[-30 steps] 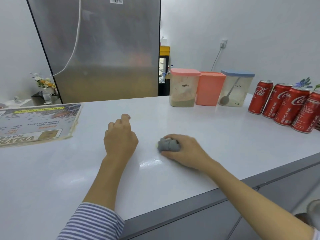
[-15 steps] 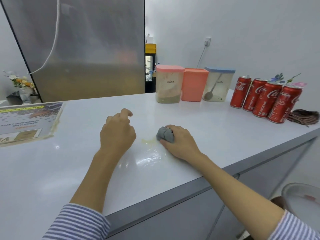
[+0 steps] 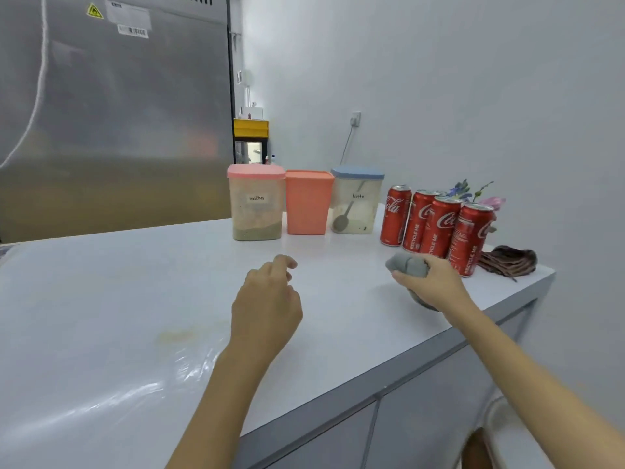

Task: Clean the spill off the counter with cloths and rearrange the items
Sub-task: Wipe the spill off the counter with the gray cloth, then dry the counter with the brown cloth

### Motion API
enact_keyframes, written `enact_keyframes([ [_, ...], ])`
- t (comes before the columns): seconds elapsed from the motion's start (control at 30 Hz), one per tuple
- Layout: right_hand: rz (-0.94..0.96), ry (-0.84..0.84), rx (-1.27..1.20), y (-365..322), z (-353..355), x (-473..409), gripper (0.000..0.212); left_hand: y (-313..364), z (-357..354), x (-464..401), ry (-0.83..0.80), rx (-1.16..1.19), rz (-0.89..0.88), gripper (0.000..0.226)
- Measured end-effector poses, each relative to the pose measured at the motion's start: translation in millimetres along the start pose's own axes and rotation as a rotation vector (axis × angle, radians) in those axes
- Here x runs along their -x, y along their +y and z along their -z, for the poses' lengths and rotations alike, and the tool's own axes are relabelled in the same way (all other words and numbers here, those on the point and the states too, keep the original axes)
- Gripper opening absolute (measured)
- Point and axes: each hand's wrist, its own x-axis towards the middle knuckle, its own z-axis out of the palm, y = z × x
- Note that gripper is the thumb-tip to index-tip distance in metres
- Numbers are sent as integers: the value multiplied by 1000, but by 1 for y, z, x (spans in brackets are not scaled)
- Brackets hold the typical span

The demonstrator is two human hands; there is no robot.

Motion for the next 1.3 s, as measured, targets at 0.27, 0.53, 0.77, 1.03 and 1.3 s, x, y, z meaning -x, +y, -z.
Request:
enact_keyframes([
  [0.27,95,-11,194,78,45,-47,40,102,-111,-33,-144,-3,-67,38],
  [0.53,128,155,-42,116,85,-72,37,154,-179,-42,-91,30,-122,30],
  [0.77,-128,393,23,195,150,-155,33,234,-237,-43,-163,106,-375,26],
  [1.03,-291,326,186,230,145,-201,48,274,-289,-57,-394,23,-390,35],
  [1.3,-177,365,-379,198,177,-150,22,290,-307,-61,-369,174,-357,58],
])
